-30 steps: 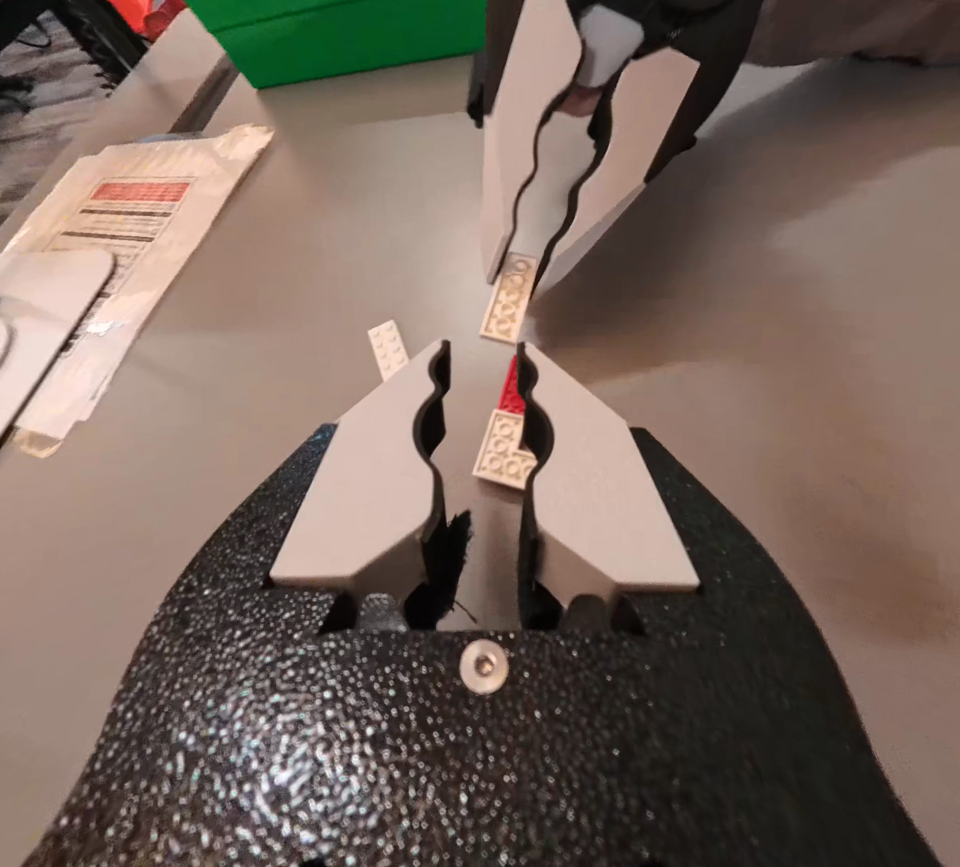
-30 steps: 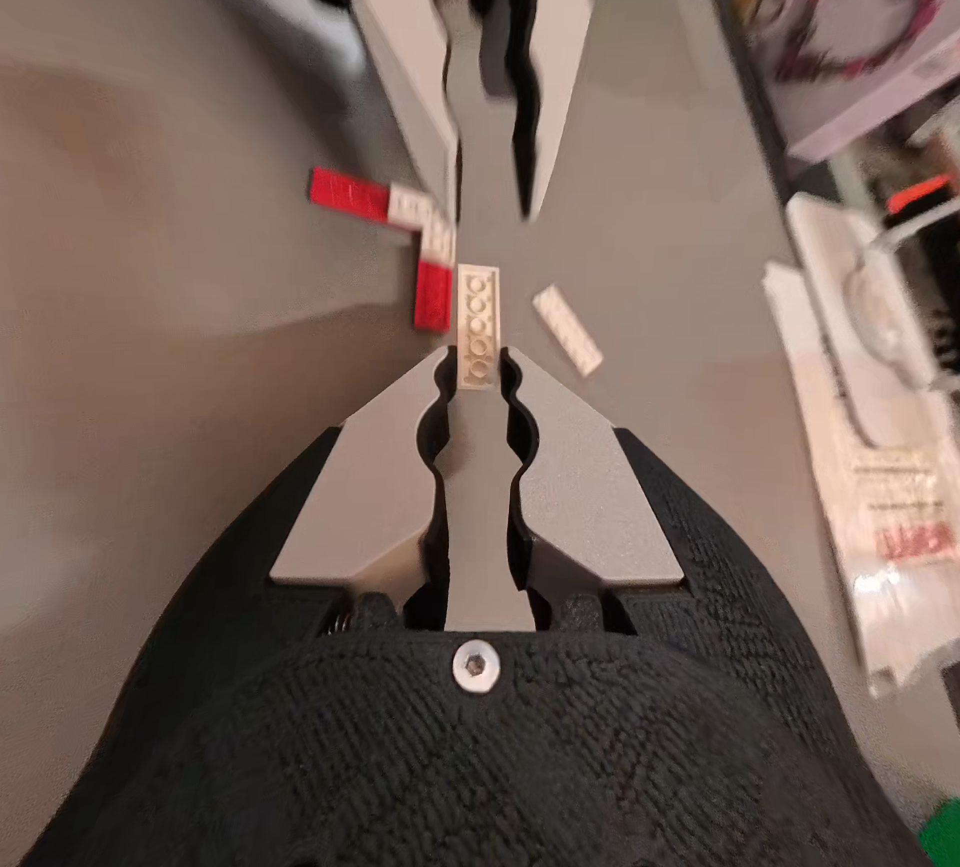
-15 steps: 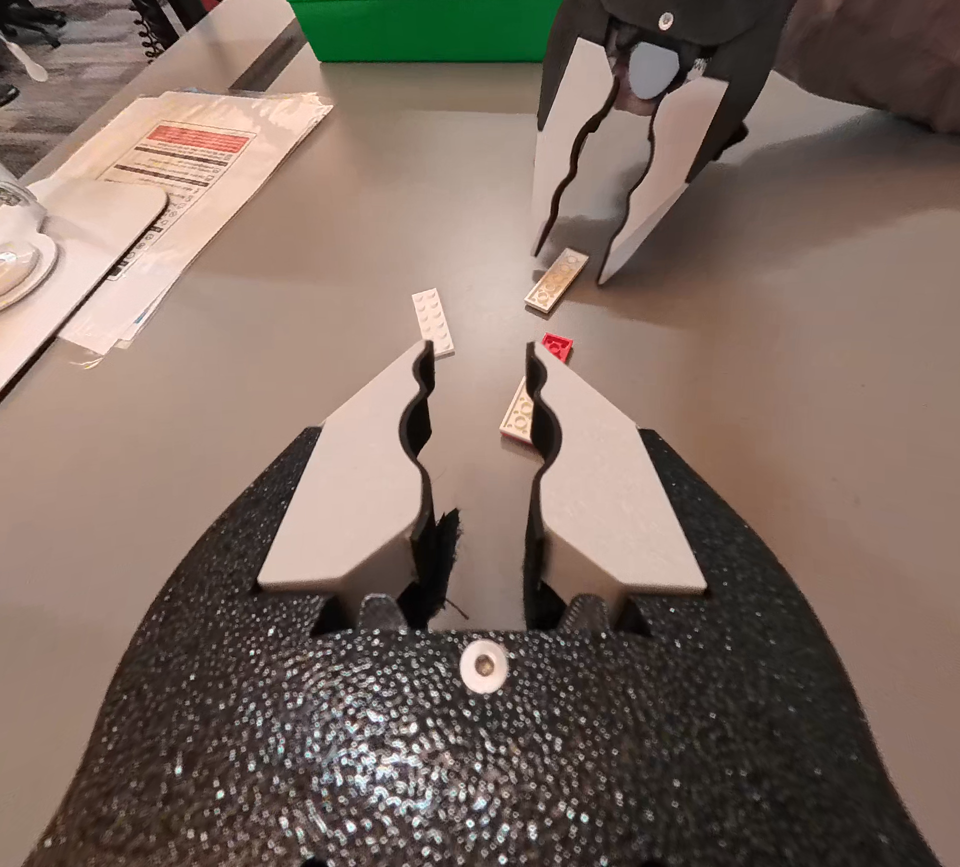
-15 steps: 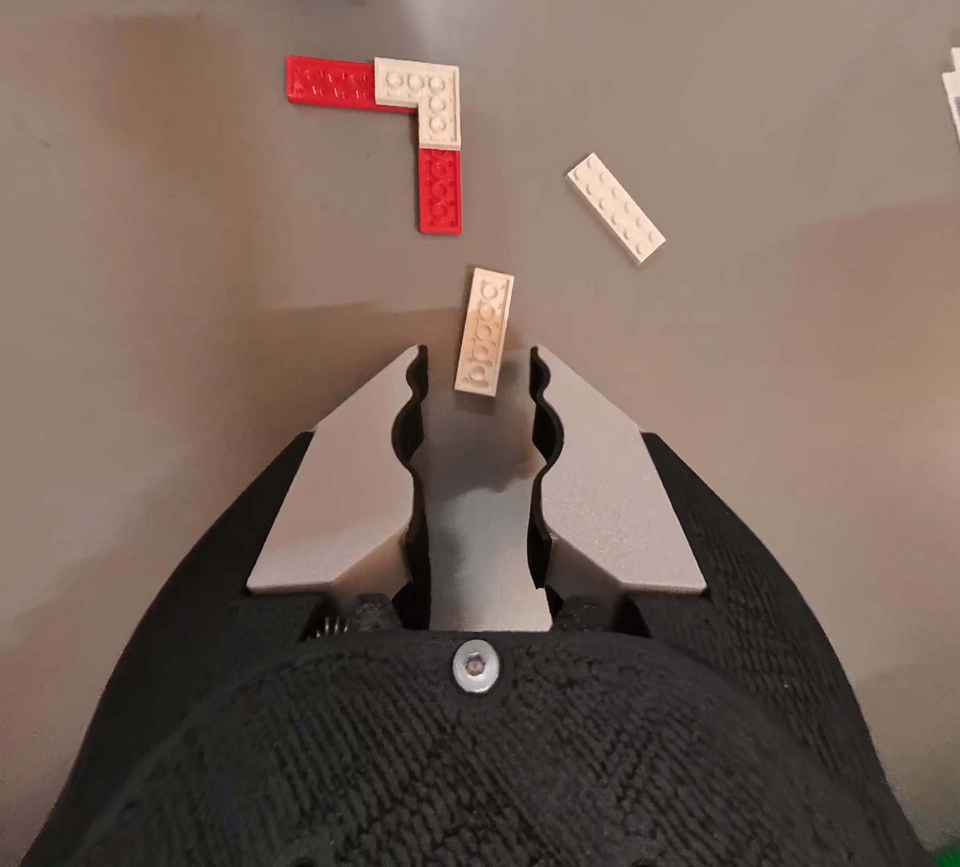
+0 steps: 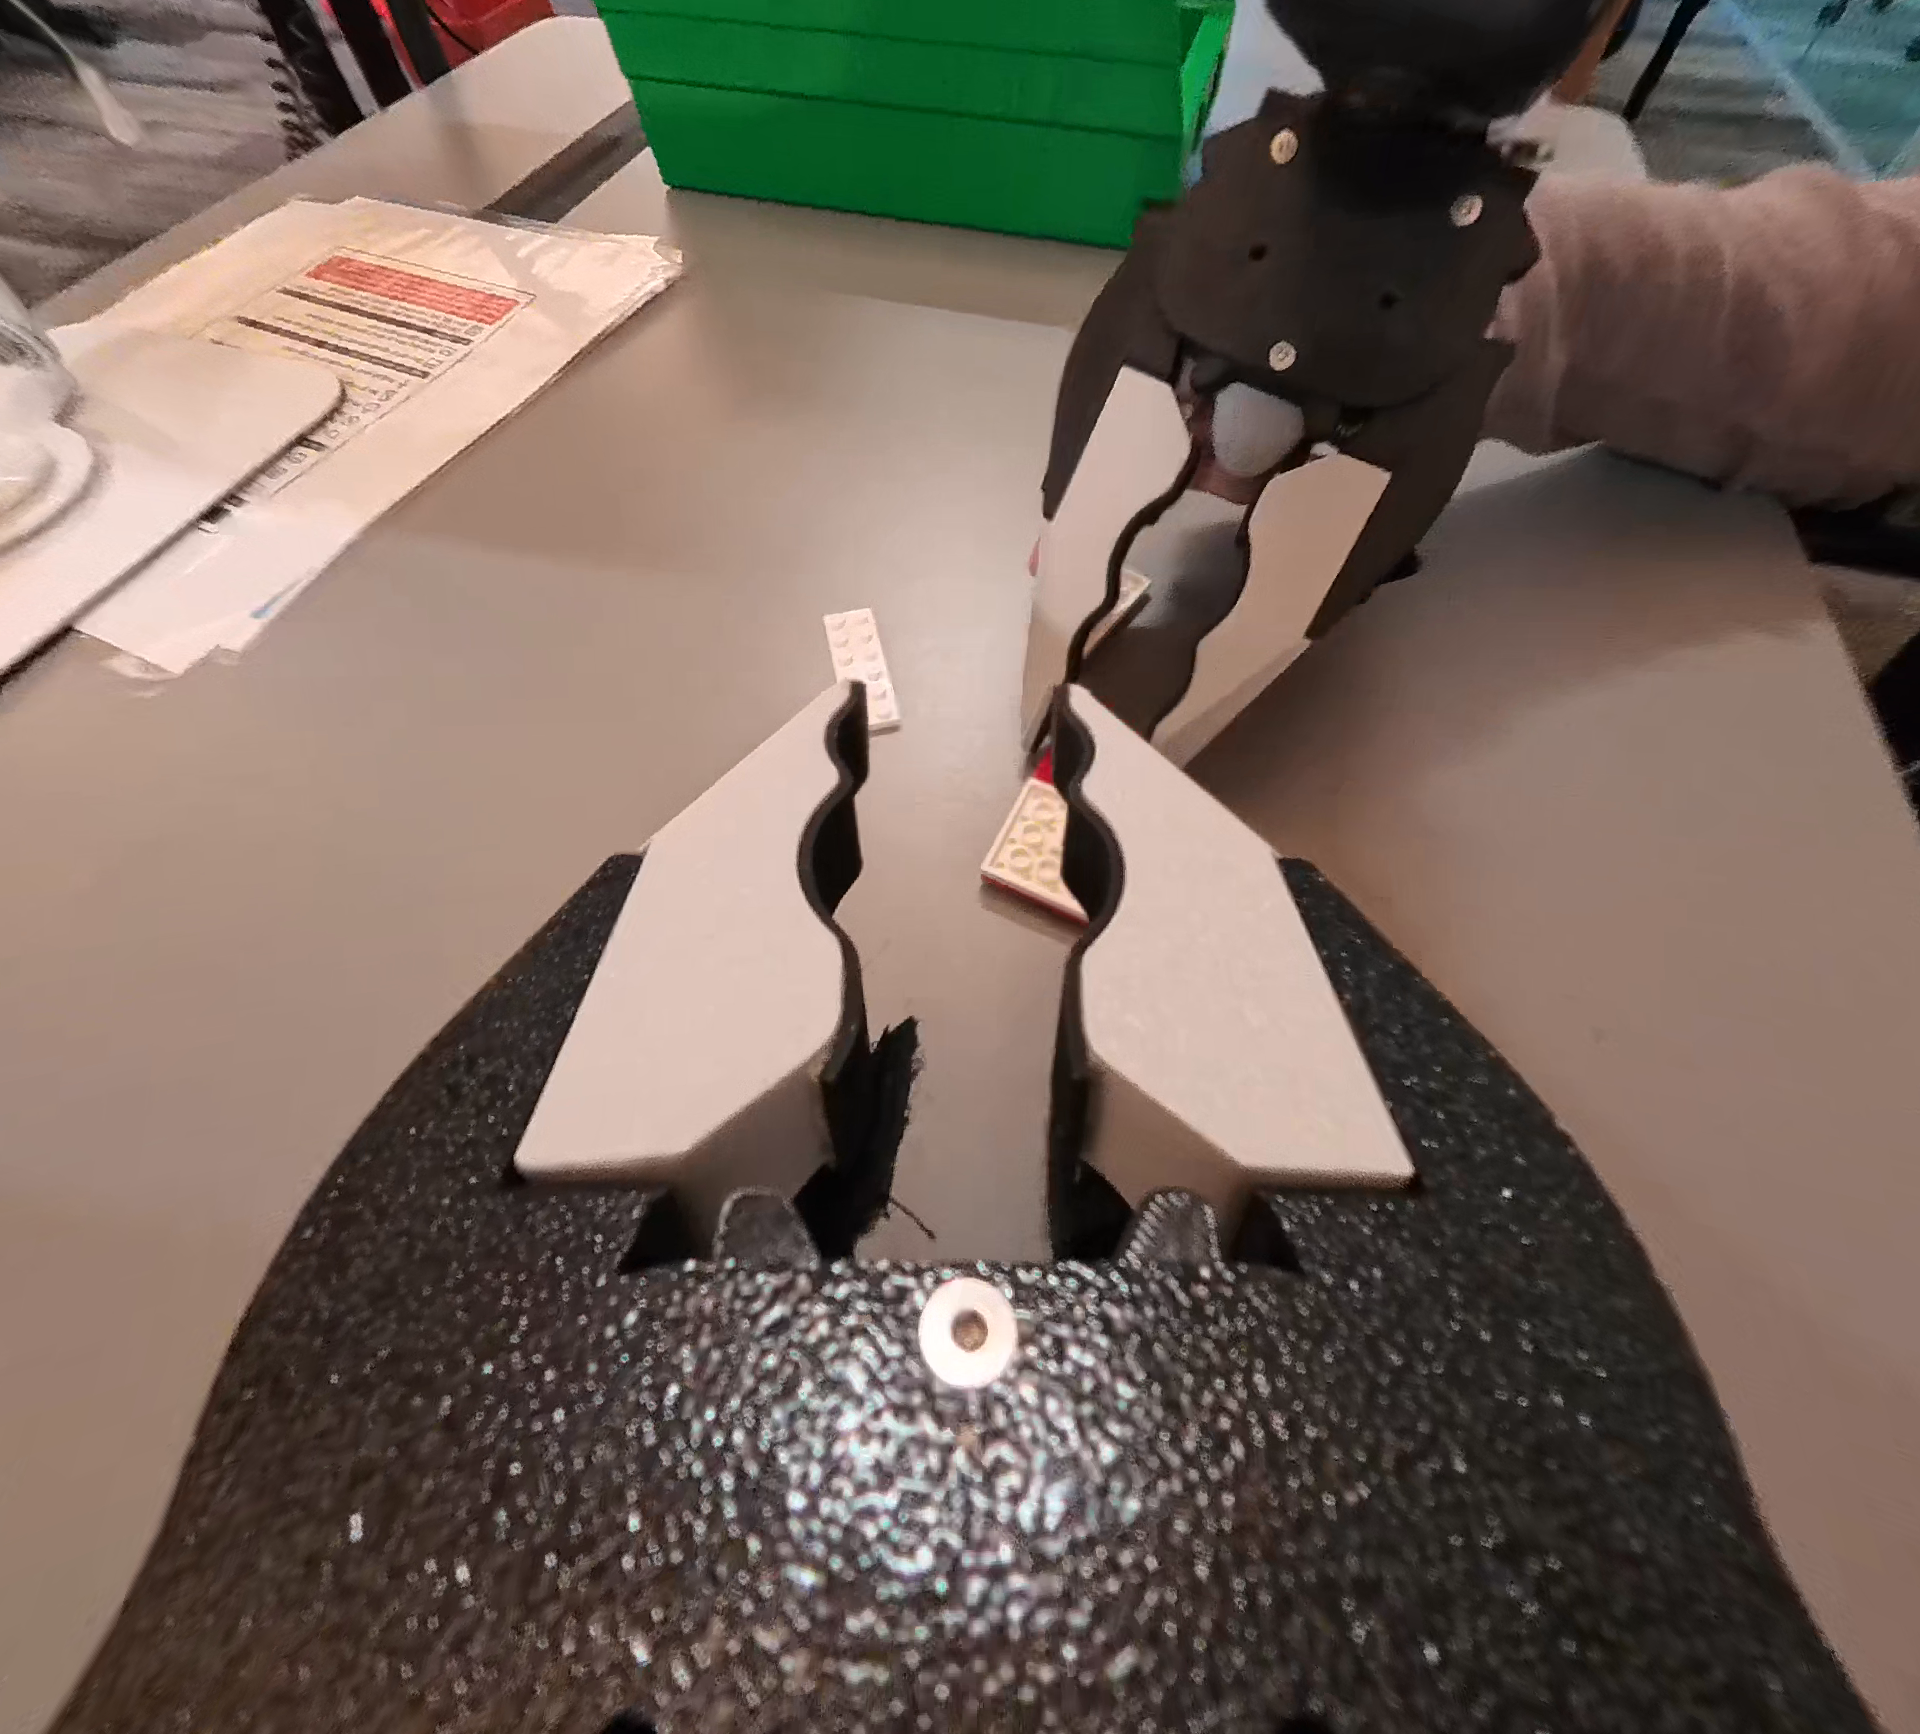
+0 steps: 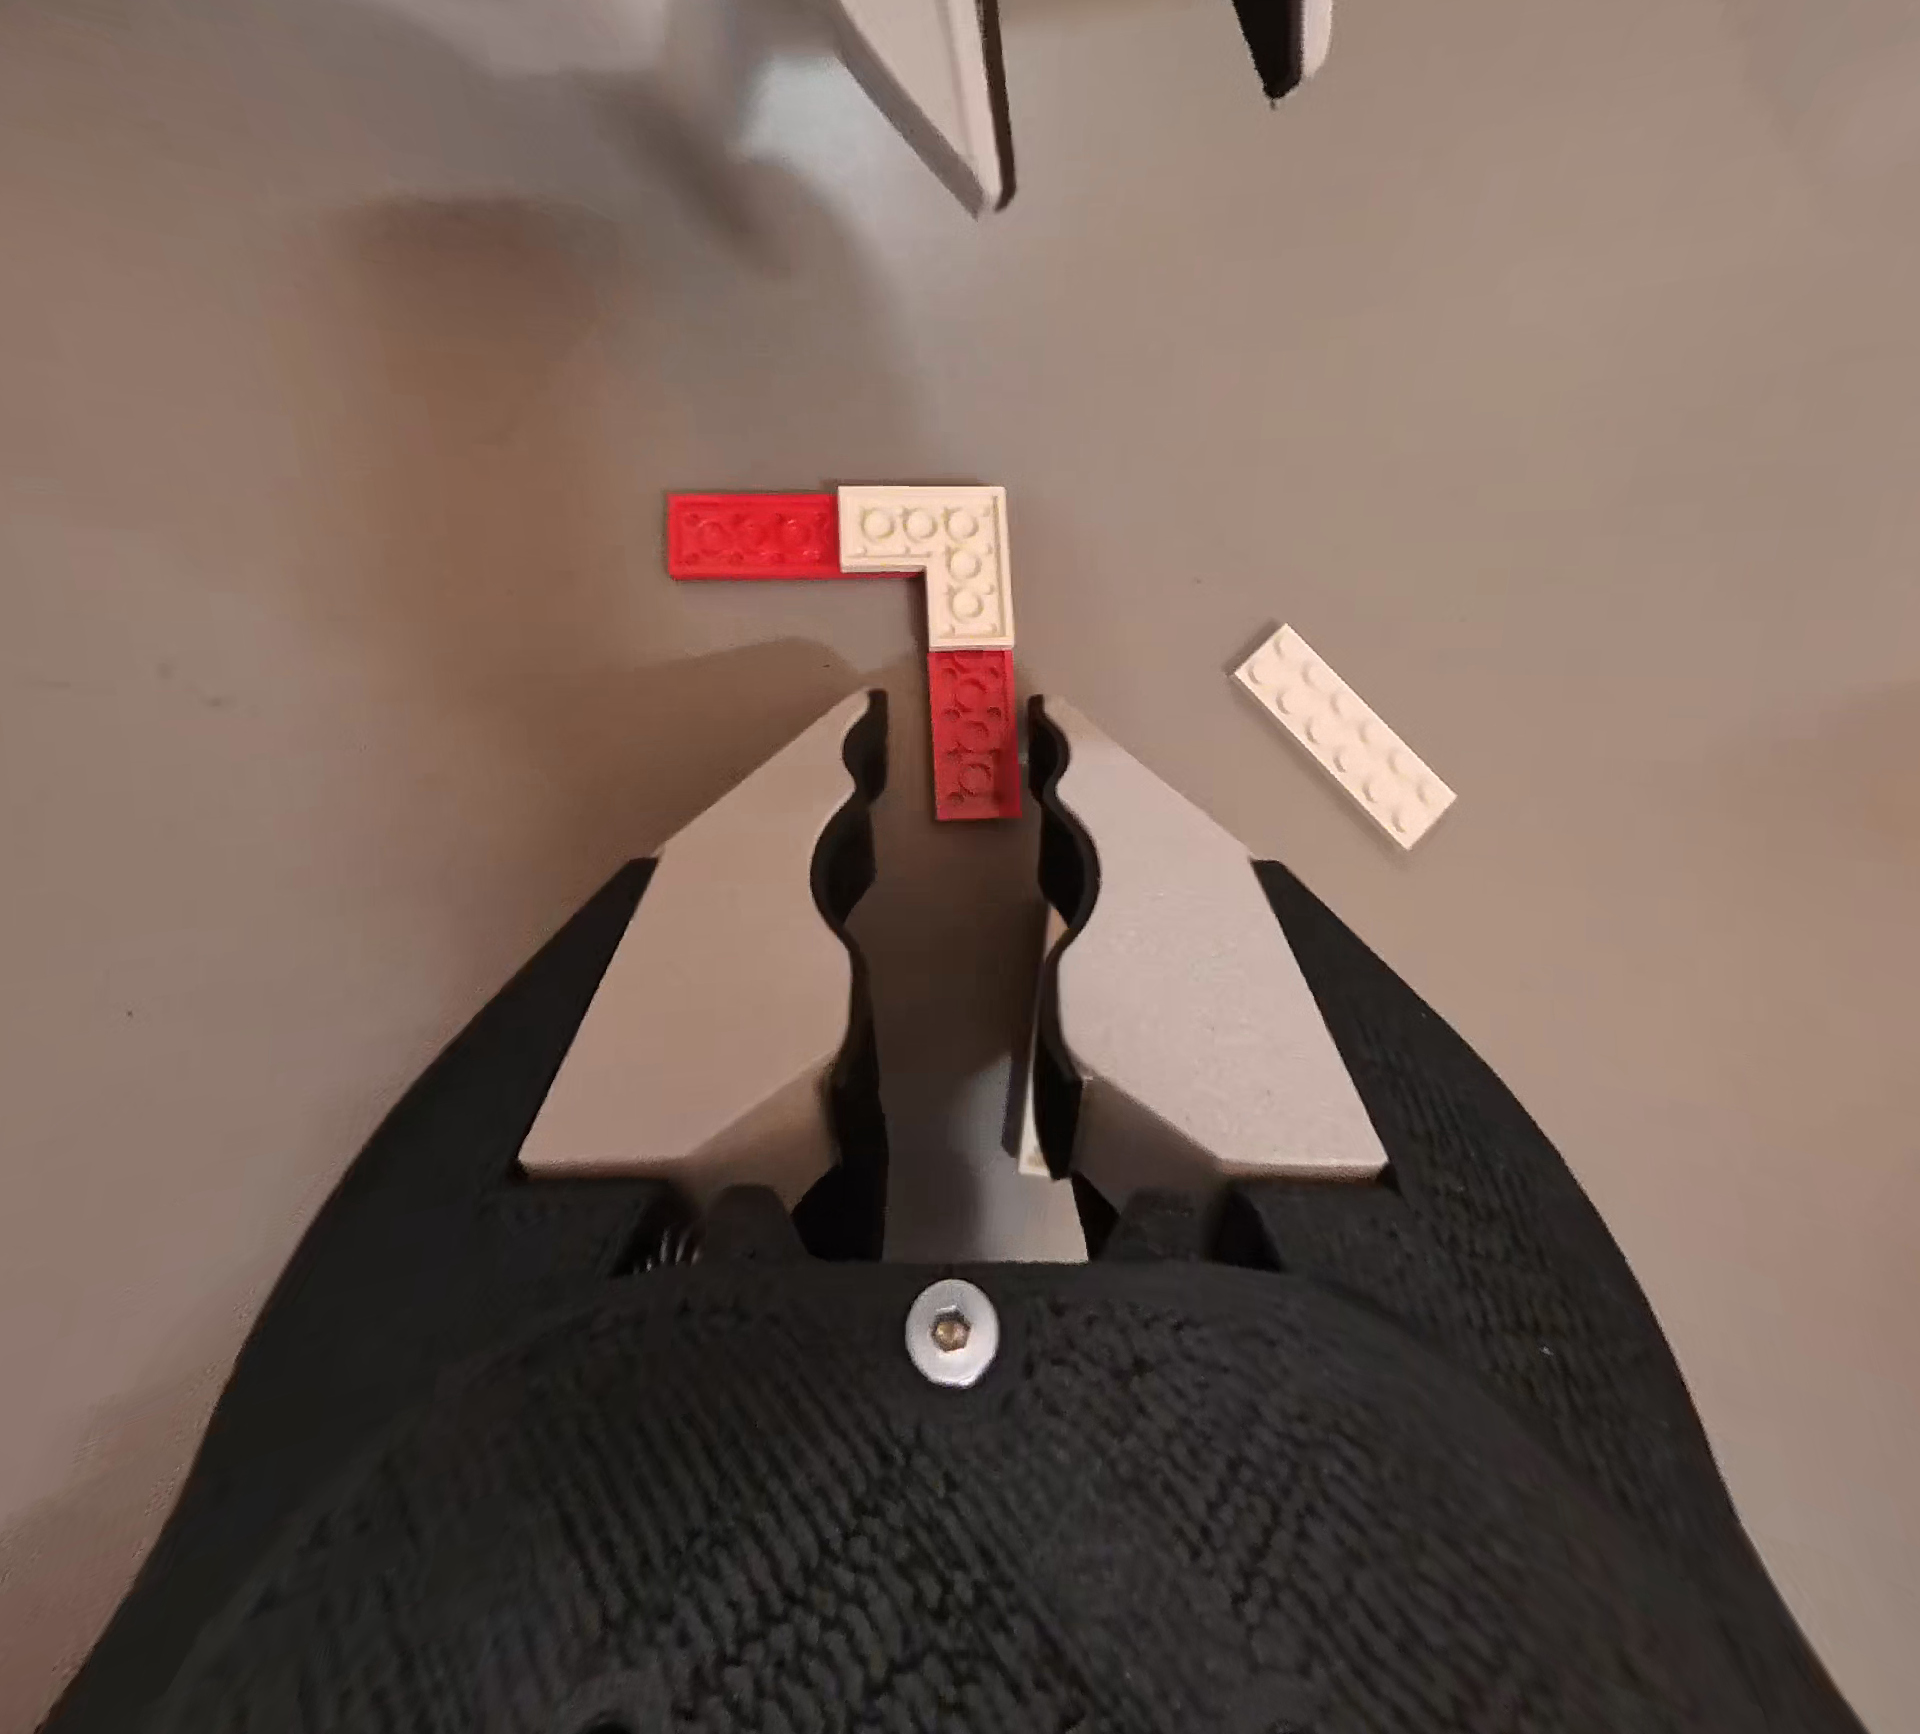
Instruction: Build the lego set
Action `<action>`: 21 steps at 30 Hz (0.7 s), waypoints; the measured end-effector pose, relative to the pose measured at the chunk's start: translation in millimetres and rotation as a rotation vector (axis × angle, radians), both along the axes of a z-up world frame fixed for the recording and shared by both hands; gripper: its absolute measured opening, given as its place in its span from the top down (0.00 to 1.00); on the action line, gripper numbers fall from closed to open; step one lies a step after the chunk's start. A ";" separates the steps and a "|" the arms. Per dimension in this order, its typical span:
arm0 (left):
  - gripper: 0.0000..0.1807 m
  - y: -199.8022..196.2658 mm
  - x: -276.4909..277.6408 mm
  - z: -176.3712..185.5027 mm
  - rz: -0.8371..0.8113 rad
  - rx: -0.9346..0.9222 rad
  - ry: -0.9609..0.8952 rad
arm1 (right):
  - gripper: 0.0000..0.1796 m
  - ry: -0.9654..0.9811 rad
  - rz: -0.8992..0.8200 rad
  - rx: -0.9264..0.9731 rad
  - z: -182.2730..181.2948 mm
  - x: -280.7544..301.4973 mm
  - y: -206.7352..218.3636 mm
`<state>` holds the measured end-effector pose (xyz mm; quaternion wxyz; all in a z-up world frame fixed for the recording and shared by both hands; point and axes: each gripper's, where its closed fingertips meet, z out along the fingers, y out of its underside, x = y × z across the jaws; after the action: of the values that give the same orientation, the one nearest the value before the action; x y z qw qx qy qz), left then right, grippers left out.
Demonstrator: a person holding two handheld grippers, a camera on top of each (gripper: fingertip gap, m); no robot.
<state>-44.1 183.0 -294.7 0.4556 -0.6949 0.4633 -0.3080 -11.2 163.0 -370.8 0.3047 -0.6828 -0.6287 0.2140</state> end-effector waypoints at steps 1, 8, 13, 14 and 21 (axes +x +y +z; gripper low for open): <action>0.80 -0.2 -0.1 0.3 0.005 -0.045 -0.025 | 0.92 -0.004 0.009 0.005 -0.6 0.4 -1.1; 0.58 -3.4 5.8 -18.0 0.044 -0.495 -0.150 | 0.92 0.080 0.044 0.231 23.3 4.4 5.6; 0.74 -12.5 20.2 -19.8 -0.021 -0.768 -0.304 | 0.92 0.146 0.012 0.352 48.2 12.3 18.3; 0.76 -11.7 22.2 -19.1 -0.023 -0.785 -0.327 | 0.92 0.146 0.011 0.361 49.8 13.2 19.2; 0.95 -8.0 30.0 -23.7 -0.018 -0.850 -0.387 | 0.92 0.107 0.051 0.413 48.9 10.9 14.9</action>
<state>-14.0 175.0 -318.4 0.2060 -0.7457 0.2086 -0.5984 -0.4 177.9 -322.0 0.4657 -0.5773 -0.6591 0.1241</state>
